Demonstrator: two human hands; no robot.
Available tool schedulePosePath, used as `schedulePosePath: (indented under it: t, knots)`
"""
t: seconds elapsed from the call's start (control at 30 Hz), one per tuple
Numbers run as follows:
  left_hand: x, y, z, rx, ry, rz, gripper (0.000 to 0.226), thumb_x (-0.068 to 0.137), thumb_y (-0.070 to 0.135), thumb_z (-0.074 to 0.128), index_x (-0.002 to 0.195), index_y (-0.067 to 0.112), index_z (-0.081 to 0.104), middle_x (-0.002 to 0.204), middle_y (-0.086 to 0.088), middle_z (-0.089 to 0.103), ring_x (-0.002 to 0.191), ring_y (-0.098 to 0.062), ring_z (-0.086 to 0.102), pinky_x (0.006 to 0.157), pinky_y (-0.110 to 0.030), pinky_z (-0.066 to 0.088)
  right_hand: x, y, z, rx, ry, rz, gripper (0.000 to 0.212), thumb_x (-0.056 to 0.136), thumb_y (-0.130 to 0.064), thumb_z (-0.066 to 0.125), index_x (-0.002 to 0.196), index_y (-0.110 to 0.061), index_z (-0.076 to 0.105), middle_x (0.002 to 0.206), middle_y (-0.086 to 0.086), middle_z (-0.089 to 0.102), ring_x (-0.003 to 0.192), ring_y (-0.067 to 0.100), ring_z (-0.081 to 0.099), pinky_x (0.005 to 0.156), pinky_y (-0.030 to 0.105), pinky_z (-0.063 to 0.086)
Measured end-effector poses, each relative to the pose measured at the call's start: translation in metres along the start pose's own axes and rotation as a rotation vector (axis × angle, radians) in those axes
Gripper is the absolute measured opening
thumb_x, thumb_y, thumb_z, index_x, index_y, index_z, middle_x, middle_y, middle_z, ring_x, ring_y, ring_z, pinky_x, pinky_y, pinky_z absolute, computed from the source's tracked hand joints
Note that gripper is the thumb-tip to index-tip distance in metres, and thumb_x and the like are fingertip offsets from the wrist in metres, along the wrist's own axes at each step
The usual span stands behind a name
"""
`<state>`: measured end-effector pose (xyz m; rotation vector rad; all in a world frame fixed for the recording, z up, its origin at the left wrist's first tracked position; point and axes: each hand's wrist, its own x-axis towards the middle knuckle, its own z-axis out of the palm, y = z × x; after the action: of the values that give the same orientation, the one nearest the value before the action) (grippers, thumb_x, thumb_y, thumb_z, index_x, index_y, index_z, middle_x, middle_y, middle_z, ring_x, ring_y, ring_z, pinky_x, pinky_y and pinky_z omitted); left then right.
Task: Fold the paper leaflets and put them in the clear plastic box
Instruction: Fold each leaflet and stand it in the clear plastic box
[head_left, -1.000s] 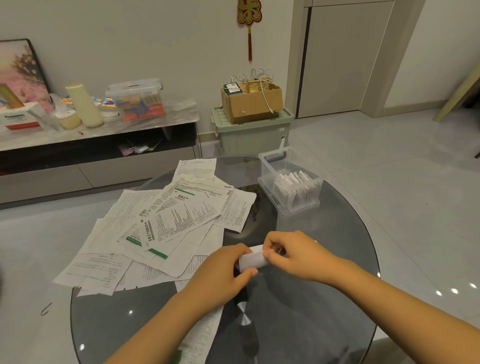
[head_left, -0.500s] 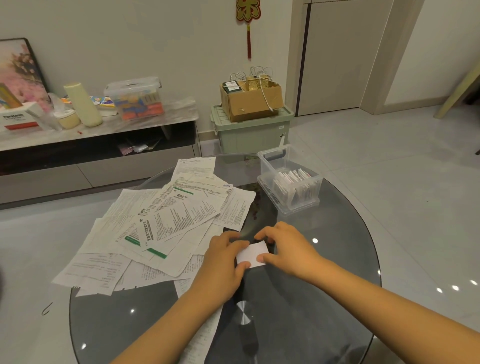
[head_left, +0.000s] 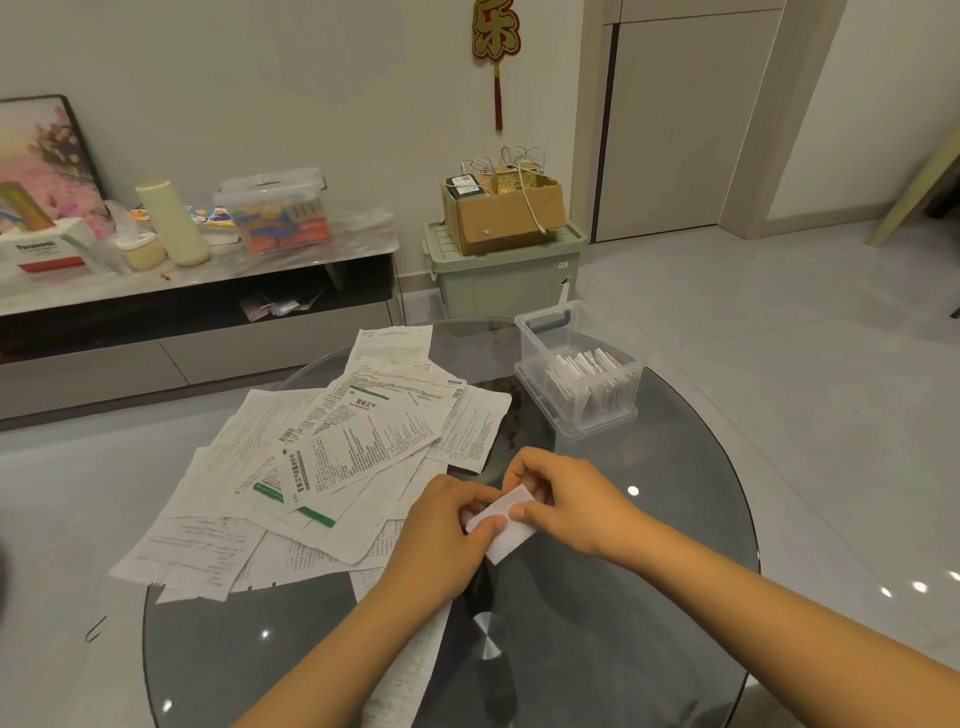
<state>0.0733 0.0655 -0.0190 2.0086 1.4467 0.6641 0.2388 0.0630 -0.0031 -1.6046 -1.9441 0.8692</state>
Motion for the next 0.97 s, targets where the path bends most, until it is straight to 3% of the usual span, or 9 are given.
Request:
schedulePosePath:
  t: [0.07, 0.17, 0.3, 0.5, 0.6, 0.7, 0.8, 0.97]
  knots:
    - [0.003, 0.005, -0.006, -0.061, 0.001, -0.057, 0.009, 0.086, 0.024, 0.065, 0.091, 0.028, 0.07, 0.084, 0.011, 0.06, 0.072, -0.001, 0.054, 0.061, -0.007, 0.037, 0.001, -0.006, -0.006, 0.057, 0.046, -0.041, 0.022, 0.083, -0.012, 0.066, 0.093, -0.029, 0.058, 0.09, -0.005, 0.063, 0.08, 0.01, 0.058, 0.07, 0.016, 0.046]
    - [0.006, 0.012, -0.016, -0.253, 0.024, -0.151, 0.007, 0.086, 0.02, 0.066, 0.082, 0.026, 0.069, 0.082, 0.008, 0.067, 0.077, -0.007, 0.06, 0.064, -0.013, 0.04, 0.004, -0.013, -0.011, 0.181, 0.164, -0.042, 0.026, 0.081, -0.013, 0.07, 0.101, -0.026, 0.061, 0.084, -0.005, 0.06, 0.072, 0.004, 0.052, 0.067, 0.008, 0.042]
    - [0.014, 0.025, -0.029, -0.475, 0.079, -0.278, 0.009, 0.089, 0.024, 0.063, 0.089, 0.02, 0.071, 0.09, 0.002, 0.067, 0.081, -0.009, 0.058, 0.062, -0.015, 0.04, 0.009, -0.019, -0.02, 0.374, 0.232, 0.086, 0.021, 0.083, -0.02, 0.07, 0.103, -0.019, 0.064, 0.091, 0.001, 0.067, 0.074, 0.005, 0.058, 0.067, 0.011, 0.048]
    - [0.04, 0.044, -0.029, -0.68, 0.086, -0.351, 0.014, 0.09, 0.023, 0.062, 0.096, 0.015, 0.071, 0.085, 0.003, 0.067, 0.078, -0.01, 0.059, 0.064, -0.021, 0.042, 0.013, -0.021, -0.04, 0.545, 0.332, 0.133, 0.007, 0.086, -0.017, 0.066, 0.089, -0.013, 0.071, 0.076, -0.005, 0.067, 0.064, 0.001, 0.058, 0.052, 0.004, 0.041]
    - [0.053, 0.053, -0.024, -0.717, 0.071, -0.317, 0.014, 0.09, 0.022, 0.062, 0.097, 0.014, 0.071, 0.08, 0.008, 0.065, 0.076, -0.008, 0.057, 0.063, -0.021, 0.041, 0.015, -0.02, -0.05, 0.563, 0.416, 0.141, 0.006, 0.086, -0.017, 0.066, 0.087, -0.014, 0.071, 0.079, -0.004, 0.068, 0.068, 0.003, 0.059, 0.054, 0.007, 0.042]
    - [0.07, 0.064, -0.019, -0.714, 0.076, -0.26, 0.019, 0.09, 0.02, 0.062, 0.105, 0.013, 0.07, 0.085, 0.007, 0.065, 0.075, -0.005, 0.057, 0.059, -0.013, 0.043, 0.021, -0.015, -0.061, 0.537, 0.511, 0.157, 0.006, 0.085, -0.019, 0.067, 0.085, -0.015, 0.072, 0.08, -0.002, 0.069, 0.07, 0.008, 0.061, 0.061, 0.015, 0.042]
    - [0.088, 0.074, -0.014, -0.689, 0.091, -0.2, 0.02, 0.09, 0.02, 0.062, 0.107, 0.014, 0.069, 0.091, 0.004, 0.069, 0.076, -0.004, 0.061, 0.053, -0.008, 0.043, 0.029, -0.011, -0.073, 0.535, 0.58, 0.163, 0.005, 0.086, -0.018, 0.066, 0.083, -0.016, 0.07, 0.077, -0.007, 0.067, 0.069, 0.005, 0.061, 0.062, 0.016, 0.047]
    - [0.12, 0.084, -0.005, -0.572, 0.15, -0.064, 0.014, 0.091, 0.022, 0.059, 0.103, 0.02, 0.067, 0.094, 0.003, 0.069, 0.088, -0.012, 0.065, 0.072, -0.018, 0.051, 0.046, 0.007, -0.093, 0.413, 0.797, 0.207, 0.004, 0.087, -0.022, 0.065, 0.084, -0.021, 0.068, 0.072, -0.013, 0.061, 0.07, 0.007, 0.06, 0.073, 0.028, 0.054]
